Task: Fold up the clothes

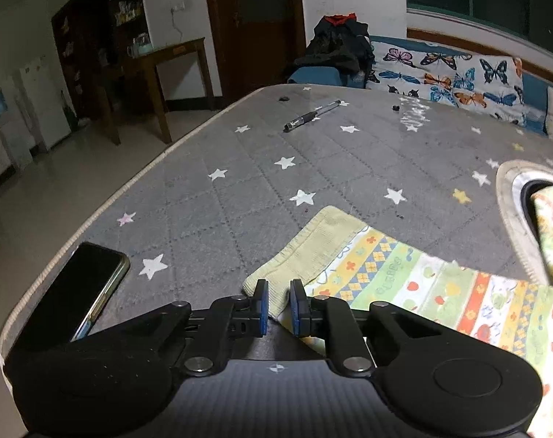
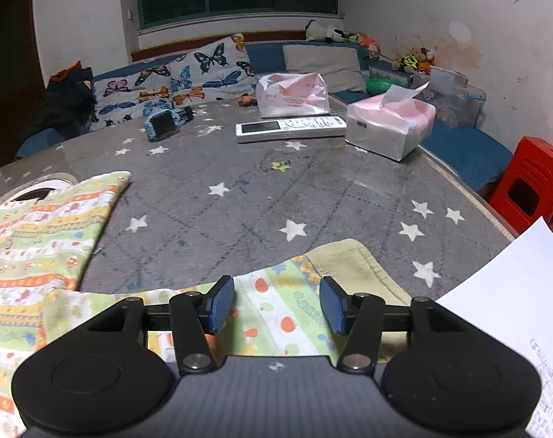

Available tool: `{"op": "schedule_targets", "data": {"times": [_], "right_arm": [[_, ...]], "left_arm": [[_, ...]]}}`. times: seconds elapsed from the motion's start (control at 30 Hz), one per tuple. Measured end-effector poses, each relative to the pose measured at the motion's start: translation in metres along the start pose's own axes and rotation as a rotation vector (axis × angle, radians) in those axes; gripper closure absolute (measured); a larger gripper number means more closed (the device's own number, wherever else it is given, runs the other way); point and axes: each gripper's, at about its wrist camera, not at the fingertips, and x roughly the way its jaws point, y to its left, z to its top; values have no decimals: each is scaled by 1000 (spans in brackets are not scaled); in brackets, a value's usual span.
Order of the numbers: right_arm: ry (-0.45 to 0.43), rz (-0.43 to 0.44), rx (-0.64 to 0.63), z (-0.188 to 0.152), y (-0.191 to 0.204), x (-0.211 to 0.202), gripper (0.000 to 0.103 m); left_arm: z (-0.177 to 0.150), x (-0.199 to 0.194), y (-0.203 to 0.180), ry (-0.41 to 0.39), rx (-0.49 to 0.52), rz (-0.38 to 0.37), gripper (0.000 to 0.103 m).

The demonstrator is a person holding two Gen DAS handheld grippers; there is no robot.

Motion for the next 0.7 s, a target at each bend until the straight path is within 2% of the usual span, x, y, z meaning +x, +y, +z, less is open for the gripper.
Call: {"op": "schedule_targets", "data": {"times": [0.13, 0.37, 0.53, 0.7], "right_arm": [[-15, 41, -12, -1, 9, -18, 50], [-14, 196, -138, -12, 56, -47, 46], [-14, 324, -228, -22, 100, -62, 45], [-16, 376, -314, -36, 133, -70, 44]], "left_arm": [[3, -23, -13, -37, 12, -55, 88], [-5, -66, -69, -52, 94, -340, 85], [-19, -83, -120, -15, 179, -542, 85], [-39, -92, -159, -7, 273, -628, 85]]}}
